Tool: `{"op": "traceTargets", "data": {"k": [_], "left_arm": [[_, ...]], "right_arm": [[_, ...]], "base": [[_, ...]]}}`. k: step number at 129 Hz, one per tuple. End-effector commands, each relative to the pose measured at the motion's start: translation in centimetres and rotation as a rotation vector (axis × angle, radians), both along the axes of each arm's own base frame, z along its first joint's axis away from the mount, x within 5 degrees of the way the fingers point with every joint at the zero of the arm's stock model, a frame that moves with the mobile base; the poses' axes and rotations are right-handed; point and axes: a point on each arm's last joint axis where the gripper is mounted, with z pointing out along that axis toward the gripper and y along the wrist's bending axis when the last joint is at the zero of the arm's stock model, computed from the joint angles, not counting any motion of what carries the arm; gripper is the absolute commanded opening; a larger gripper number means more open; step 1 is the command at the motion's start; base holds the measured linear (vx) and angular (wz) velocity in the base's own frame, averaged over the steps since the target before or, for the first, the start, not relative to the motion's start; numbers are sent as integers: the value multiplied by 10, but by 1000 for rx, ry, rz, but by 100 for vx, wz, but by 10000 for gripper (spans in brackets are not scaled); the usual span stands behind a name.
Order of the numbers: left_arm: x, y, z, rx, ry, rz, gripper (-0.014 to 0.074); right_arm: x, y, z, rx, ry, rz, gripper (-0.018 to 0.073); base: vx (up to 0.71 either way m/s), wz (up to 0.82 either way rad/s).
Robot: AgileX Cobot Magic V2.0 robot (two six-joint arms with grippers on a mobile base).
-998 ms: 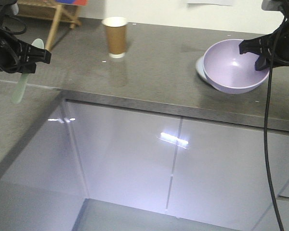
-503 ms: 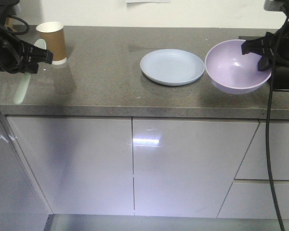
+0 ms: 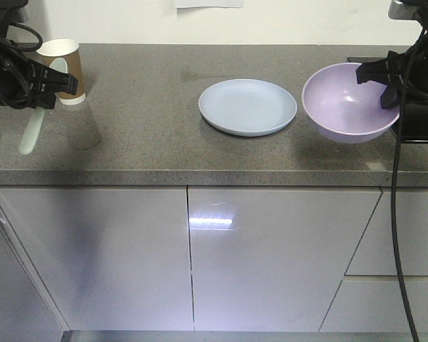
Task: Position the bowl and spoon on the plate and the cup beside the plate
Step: 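Approach the plate, holding spoon and bowl raised in both grippers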
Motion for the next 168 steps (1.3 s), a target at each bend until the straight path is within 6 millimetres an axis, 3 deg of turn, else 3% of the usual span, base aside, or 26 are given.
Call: {"op": "traceTargets", "data": {"k": [1, 168], "left_arm": [[-8, 0, 27, -22, -120, 0, -8], [-8, 0, 27, -22, -120, 0, -8]], "right_arm": [[-10, 0, 30, 4, -127, -2, -3], [-10, 0, 30, 4, -127, -2, -3]], "base": [[10, 0], [17, 5]]}}
